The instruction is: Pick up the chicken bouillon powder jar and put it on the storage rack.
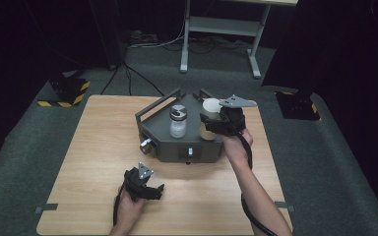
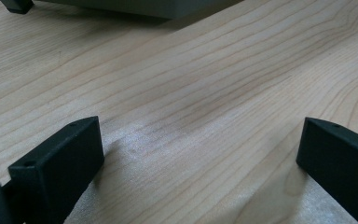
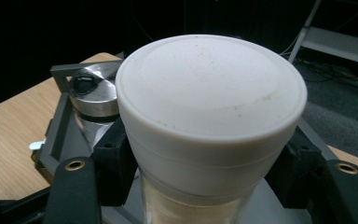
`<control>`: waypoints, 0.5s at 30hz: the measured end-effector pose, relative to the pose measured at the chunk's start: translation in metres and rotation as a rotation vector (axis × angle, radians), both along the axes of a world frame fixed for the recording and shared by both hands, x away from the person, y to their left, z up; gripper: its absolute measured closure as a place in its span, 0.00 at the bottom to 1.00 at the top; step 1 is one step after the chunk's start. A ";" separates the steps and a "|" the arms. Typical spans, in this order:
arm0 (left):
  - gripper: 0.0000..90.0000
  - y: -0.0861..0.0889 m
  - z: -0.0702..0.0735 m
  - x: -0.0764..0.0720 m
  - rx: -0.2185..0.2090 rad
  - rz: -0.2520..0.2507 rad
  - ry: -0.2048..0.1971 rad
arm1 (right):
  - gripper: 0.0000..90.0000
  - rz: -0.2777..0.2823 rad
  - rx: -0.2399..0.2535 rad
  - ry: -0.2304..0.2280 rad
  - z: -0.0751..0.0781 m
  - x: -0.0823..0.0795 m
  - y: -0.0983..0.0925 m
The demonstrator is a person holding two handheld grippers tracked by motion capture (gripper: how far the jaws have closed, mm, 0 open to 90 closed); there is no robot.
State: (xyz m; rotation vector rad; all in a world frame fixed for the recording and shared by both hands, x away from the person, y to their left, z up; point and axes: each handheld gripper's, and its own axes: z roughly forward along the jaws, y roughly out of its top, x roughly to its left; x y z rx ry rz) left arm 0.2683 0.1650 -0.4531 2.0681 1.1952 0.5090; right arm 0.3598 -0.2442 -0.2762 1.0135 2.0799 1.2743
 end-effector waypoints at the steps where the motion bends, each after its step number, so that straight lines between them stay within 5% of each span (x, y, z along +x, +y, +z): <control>1: 0.01 0.000 0.000 0.000 -0.001 0.000 0.000 | 0.39 -0.004 -0.003 0.005 -0.001 0.002 0.002; 11: 0.01 0.000 0.000 0.000 0.000 0.000 0.000 | 0.39 -0.010 -0.038 0.030 -0.011 0.019 0.012; 15: 0.01 0.000 0.000 0.000 0.000 0.000 0.000 | 0.39 -0.008 -0.008 0.043 -0.015 0.024 0.007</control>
